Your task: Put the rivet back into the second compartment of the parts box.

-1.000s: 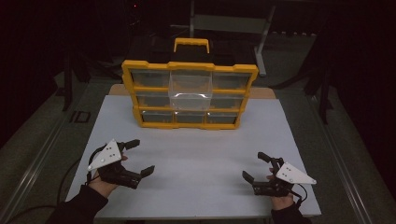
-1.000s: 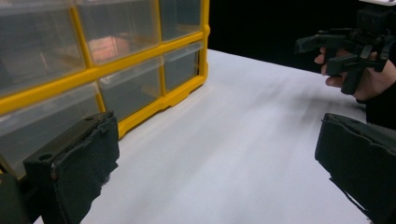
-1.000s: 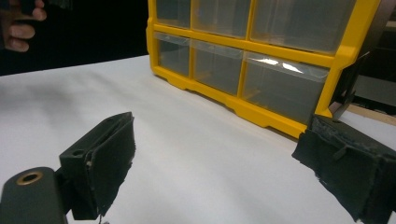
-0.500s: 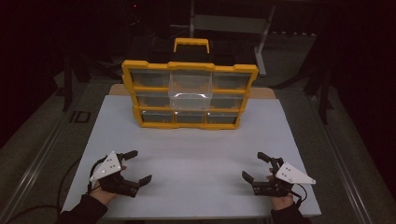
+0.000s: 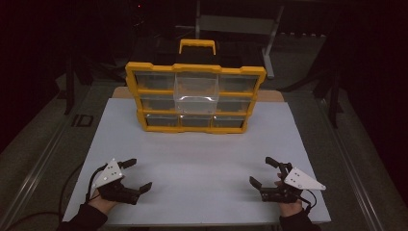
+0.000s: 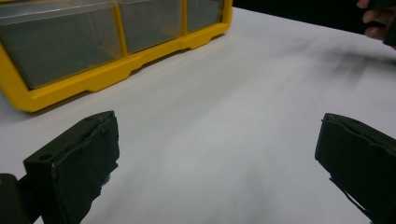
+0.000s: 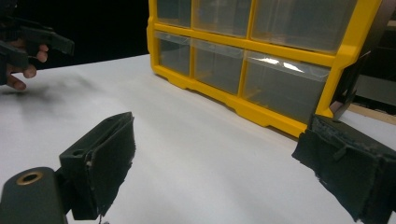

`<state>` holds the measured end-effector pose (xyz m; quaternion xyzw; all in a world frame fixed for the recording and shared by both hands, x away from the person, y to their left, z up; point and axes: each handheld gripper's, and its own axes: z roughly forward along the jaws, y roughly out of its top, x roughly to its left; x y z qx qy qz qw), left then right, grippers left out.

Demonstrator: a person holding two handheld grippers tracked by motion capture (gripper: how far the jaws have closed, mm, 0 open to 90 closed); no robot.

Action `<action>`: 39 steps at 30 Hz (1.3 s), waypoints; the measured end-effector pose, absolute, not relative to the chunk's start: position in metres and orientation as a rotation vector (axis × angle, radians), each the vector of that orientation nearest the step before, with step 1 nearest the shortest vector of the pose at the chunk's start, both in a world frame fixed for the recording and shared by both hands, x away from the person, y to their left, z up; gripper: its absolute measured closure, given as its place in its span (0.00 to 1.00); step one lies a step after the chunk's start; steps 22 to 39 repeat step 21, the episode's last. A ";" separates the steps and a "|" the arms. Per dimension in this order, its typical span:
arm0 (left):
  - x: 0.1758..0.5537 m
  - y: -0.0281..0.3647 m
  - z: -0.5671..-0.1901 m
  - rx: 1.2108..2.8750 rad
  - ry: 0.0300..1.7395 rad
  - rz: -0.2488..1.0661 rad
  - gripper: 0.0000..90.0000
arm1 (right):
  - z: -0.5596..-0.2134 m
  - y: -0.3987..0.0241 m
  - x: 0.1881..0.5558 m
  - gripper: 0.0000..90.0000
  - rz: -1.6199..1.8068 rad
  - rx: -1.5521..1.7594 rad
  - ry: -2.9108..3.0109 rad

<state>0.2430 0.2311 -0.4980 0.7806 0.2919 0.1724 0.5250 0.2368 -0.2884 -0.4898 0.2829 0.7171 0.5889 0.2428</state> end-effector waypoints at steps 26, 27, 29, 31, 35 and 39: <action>0.240 0.225 -0.501 1.891 0.704 0.444 0.00 | -0.491 -0.287 0.238 0.10 1.591 0.774 1.975; 0.240 0.225 -0.501 1.891 0.704 0.444 0.00 | -0.491 -0.287 0.238 0.10 1.591 0.774 1.975; 0.240 0.225 -0.501 1.891 0.704 0.444 0.00 | -0.491 -0.287 0.238 0.10 1.591 0.774 1.975; 0.240 0.225 -0.501 1.891 0.704 0.444 0.00 | -0.491 -0.287 0.238 0.10 1.591 0.774 1.975; 0.240 0.225 -0.501 1.891 0.704 0.444 0.00 | -0.491 -0.287 0.238 0.10 1.591 0.774 1.975; 0.240 0.225 -0.501 1.891 0.704 0.444 0.00 | -0.491 -0.287 0.238 0.10 1.591 0.774 1.975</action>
